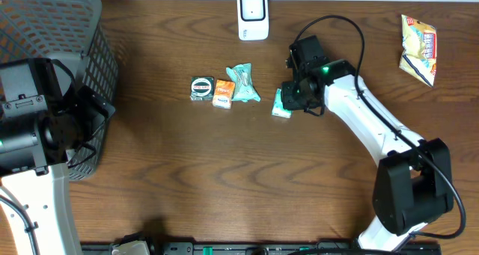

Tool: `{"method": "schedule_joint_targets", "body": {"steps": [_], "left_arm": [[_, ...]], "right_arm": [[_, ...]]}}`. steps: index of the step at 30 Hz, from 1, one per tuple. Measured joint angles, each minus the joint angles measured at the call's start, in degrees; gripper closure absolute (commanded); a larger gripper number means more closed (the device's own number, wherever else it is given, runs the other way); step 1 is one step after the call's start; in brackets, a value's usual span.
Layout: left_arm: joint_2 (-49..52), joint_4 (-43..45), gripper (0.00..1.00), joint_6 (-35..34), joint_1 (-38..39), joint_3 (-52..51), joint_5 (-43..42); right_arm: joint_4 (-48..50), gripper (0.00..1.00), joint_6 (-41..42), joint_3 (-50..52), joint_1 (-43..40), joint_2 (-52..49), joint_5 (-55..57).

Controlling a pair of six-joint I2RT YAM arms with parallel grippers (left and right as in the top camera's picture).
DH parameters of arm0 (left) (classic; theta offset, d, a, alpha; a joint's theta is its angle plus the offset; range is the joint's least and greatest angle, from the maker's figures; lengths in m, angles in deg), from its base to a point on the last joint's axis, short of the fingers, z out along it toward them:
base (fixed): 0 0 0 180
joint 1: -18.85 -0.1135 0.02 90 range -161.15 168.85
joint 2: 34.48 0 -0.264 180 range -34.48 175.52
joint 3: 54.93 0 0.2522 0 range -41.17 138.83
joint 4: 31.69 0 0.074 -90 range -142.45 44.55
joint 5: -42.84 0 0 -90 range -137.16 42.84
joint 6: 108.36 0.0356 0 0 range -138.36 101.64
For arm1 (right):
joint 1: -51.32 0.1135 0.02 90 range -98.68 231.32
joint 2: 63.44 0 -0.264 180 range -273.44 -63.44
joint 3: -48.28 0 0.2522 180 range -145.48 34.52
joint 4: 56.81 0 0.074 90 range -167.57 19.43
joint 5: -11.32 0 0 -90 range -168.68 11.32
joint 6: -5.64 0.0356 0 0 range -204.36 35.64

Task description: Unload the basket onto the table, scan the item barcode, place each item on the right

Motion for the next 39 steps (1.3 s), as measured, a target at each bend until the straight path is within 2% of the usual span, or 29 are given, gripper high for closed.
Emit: {"method": "schedule_joint_targets", "body": {"steps": [1, 3, 4, 6, 7, 11, 13, 14, 15, 16, 17, 28, 39], "left_arm": [[0.0, 0.0, 0.02, 0.0, 0.0, 0.0, 0.0], [0.0, 0.0, 0.03, 0.0, 0.0, 0.0, 0.0], [0.0, 0.0, 0.02, 0.0, 0.0, 0.0, 0.0], [0.0, 0.0, 0.03, 0.0, 0.0, 0.0, 0.0], [0.0, 0.0, 0.02, 0.0, 0.0, 0.0, 0.0], [0.0, 0.0, 0.02, 0.0, 0.0, 0.0, 0.0], [0.0, 0.0, 0.02, 0.0, 0.0, 0.0, 0.0], [0.0, 0.0, 0.02, 0.0, 0.0, 0.0, 0.0], [0.0, 0.0, 0.02, 0.0, 0.0, 0.0, 0.0], [0.0, 0.0, 0.02, 0.0, 0.0, 0.0, 0.0], [0.0, 0.0, 0.02, 0.0, 0.0, 0.0, 0.0], [0.0, 0.0, 0.02, 0.0, 0.0, 0.0, 0.0], [0.0, 0.0, 0.02, 0.0, 0.0, 0.0, 0.0]], "right_arm": [[0.0, 0.59, 0.0, 0.0, 0.0, 0.0, 0.2], [-0.3, 0.55, 0.3, 0.0, 0.0, 0.0, 1.2], [-0.8, 0.55, 0.8, 0.0, 0.0, 0.0, 2.5], [-1.0, 0.61, 2.1, 0.0, -0.4, 0.0, 4.0], [-0.4, 0.60, 2.9, 0.0, -1.0, 0.0, 4.5], [2.8, 0.42, 3.8, 0.7, -2.7, 0.0, 4.7], [5.4, 0.26, 4.0, 2.1, -3.7, 0.0, 4.4], [6.8, 0.14, 4.2, 3.3, -4.8, 0.0, 3.2], [7.0, 0.12, 4.3, 3.7, -5.3, -0.1, 2.4], [7.1, 0.03, 4.2, 4.3, -6.5, -0.1, 0.5], [7.1, 0.01, 4.3, 4.9, -7.4, -0.2, -1.0], [7.2, 0.01, 4.4, 7.5, -9.6, -0.2, -12.0], [8.3, 0.01, 4.4, 7.5, -9.1, -0.2, -12.2]]}}
